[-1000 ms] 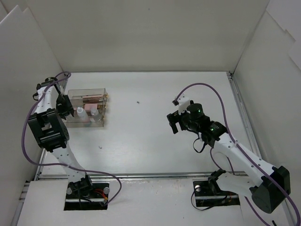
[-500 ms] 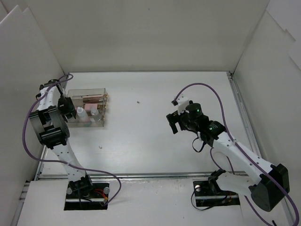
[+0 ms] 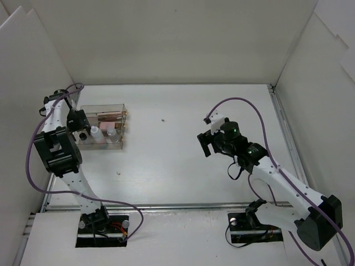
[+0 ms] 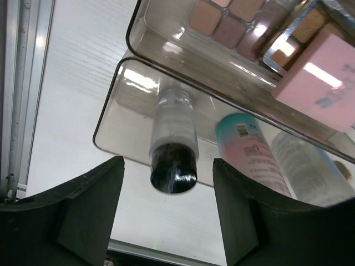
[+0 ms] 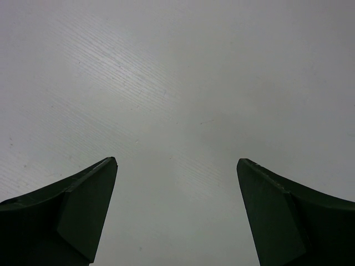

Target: Organize the makeup

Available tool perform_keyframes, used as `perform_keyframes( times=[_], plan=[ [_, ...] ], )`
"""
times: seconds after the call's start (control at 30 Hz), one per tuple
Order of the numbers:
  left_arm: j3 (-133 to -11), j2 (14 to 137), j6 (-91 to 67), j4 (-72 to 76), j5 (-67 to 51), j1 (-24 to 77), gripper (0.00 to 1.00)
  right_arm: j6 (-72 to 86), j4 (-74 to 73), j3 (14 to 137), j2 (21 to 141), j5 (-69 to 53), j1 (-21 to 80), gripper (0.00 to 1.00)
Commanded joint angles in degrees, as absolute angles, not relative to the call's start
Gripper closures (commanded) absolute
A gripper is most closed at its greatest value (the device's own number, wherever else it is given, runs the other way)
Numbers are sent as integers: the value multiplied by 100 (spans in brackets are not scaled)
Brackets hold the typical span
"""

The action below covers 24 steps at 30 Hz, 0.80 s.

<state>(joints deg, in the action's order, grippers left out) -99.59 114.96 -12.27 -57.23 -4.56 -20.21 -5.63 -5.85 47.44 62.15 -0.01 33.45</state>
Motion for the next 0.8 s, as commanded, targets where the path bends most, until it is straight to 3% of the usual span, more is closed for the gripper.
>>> perform_keyframes(
  times=[0.0,0.27,0.33,0.37,0.57,0.77],
  plan=[
    [-10432,10680,-1423,-6011,-553,-2039,39,-624,-431,4887,5968,114,3366,13],
    [-10600,8888,-1793,-5557,-702,-2171,30,-326,-571,4957,5423,500,3358,11],
    [-10284,8194,-1881,-5266,-1027,-2171,27,-133,-615,4983,5195,658,3357,2],
    [-10170,7956,-1881,-4986,-1107,-2066,21,-62,-676,4983,5125,859,3357,2],
    [-9002,6664,-1766,-4308,-1915,-1512,6,561,-1133,5027,4580,2080,3366,2],
    [-7472,5214,-1714,-3893,-1417,-1266,1,1150,-1766,4983,4210,3039,3358,2]
  ],
)
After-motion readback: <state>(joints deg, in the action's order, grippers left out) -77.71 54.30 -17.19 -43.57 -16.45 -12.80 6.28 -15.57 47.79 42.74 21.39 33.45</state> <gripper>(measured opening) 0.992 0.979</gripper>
